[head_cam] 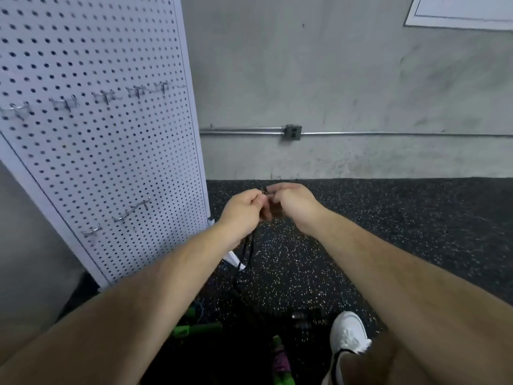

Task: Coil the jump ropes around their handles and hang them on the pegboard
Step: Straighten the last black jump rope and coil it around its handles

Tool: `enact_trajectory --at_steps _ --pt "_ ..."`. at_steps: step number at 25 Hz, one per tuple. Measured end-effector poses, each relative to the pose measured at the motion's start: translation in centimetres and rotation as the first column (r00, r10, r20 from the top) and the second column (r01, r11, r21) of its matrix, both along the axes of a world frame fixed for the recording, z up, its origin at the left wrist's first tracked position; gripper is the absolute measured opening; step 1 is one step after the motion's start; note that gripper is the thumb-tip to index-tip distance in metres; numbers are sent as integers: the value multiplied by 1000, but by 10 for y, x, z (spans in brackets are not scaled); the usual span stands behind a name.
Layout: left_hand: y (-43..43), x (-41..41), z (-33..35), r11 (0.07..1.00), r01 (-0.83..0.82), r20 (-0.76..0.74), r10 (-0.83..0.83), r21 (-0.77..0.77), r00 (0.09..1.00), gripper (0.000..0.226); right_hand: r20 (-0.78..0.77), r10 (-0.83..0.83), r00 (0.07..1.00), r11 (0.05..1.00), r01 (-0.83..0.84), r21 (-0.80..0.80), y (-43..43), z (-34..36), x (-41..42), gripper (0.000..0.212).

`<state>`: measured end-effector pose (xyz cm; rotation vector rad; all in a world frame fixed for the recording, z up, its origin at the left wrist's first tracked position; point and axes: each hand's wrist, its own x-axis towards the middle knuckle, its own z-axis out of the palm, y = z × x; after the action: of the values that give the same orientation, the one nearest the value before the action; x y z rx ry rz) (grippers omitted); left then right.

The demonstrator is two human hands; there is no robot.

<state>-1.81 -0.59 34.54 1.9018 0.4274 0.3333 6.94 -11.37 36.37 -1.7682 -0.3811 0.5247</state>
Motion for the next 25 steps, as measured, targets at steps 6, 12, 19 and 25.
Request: enact_trajectory --at_steps 6,12,19,25 --pt "27 6 66 999 -16 55 14 28 998 31 186 279 942 956 -253 -152 10 21 -11 6" --pt "59 11 64 998 10 66 -7 -56 998 31 261 156 953 987 -161 -3 40 31 7 16" --pt "59 0 38 963 232 -73 -224 135 972 21 236 -5 972 983 -39 178 57 54 27 18" --pt "69 8 40 957 84 -75 -65 277 995 16 214 -1 977 977 -44 207 59 67 19 22"
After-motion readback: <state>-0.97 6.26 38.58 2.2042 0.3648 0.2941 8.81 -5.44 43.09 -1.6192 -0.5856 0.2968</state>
